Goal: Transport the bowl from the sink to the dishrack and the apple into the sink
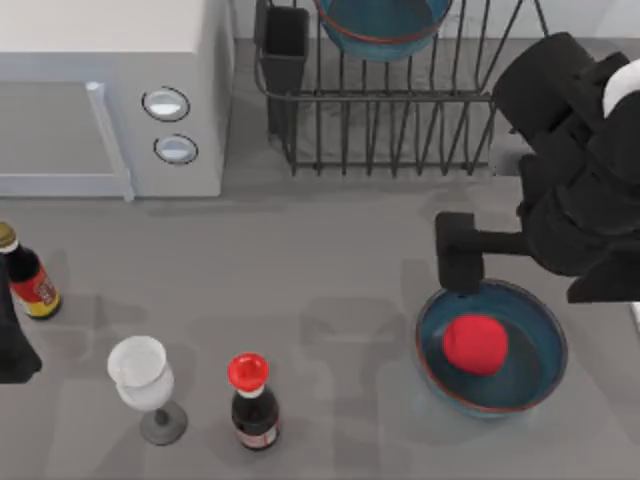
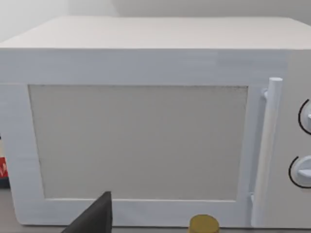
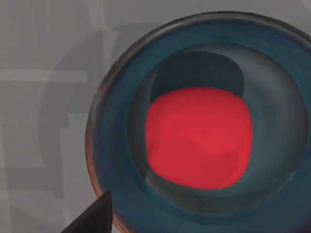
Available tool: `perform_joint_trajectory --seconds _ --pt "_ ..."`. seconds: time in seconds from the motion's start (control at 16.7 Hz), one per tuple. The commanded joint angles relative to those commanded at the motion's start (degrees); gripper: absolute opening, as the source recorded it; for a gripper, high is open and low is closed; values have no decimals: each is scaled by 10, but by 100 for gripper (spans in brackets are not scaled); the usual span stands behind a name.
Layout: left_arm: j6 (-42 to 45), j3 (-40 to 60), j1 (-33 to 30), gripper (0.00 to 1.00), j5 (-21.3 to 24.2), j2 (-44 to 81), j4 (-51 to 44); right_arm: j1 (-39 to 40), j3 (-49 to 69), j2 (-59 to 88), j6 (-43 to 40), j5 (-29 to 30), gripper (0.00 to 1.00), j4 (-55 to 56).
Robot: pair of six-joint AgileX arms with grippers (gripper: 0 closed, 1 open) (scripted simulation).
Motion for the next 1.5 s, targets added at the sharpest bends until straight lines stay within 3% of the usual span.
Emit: perform_joint_trajectory --seconds 0.3,0.66,1.2,1.5 --pt "0 0 0 100 0 0 0 41 89 120 42 0 100 -73" --pt "0 0 0 100 0 0 0 41 90 125 43 0 100 -74" --pt "0 0 0 100 0 0 0 44 -24 206 46 1 100 127" --pt "0 0 0 100 0 0 0 45 -38 218 47 1 100 146"
